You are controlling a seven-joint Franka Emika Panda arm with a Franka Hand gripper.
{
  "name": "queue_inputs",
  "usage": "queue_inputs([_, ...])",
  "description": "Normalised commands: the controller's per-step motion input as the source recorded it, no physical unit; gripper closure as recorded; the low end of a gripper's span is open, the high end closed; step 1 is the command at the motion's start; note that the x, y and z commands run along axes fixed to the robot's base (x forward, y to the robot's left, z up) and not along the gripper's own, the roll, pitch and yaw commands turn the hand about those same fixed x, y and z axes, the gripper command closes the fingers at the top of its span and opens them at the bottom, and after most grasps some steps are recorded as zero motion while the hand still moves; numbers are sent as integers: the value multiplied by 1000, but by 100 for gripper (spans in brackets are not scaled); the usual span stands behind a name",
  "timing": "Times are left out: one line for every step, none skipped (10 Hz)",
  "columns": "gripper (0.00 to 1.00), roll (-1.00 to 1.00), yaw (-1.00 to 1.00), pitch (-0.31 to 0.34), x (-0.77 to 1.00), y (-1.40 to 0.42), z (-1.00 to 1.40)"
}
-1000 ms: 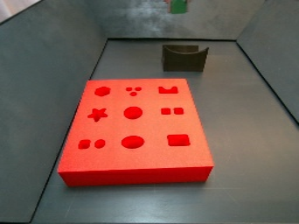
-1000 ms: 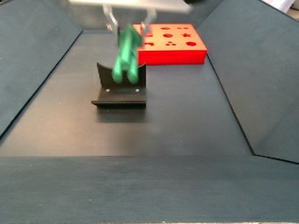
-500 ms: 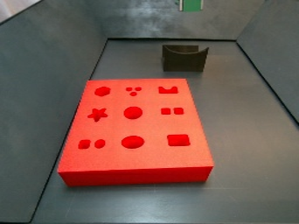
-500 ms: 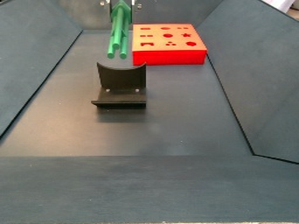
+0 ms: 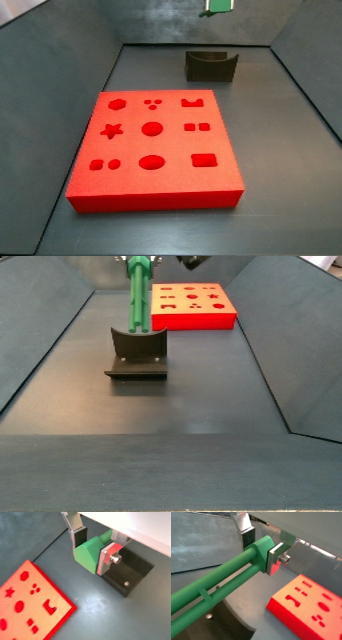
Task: Pick up the 3 prong object. Move up. Place the 3 prong object on the fixture. Regrasp the 3 prong object. Move to above the board. Insert the 3 prong object.
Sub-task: Place the 3 prong object on the fixture.
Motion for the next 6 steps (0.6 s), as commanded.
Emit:
queue_inputs([100, -1000, -135, 138, 65, 37, -7])
queue_inputs([100, -1000, -156, 135, 64, 37, -9])
queue_inputs([100, -1000, -181, 129, 64, 38, -11])
queue_inputs([100, -1000, -212, 121, 64, 38, -11])
queue_inputs([100, -899, -214, 100, 64, 41, -15])
queue_inputs([100, -588, -200, 41, 65, 40, -15])
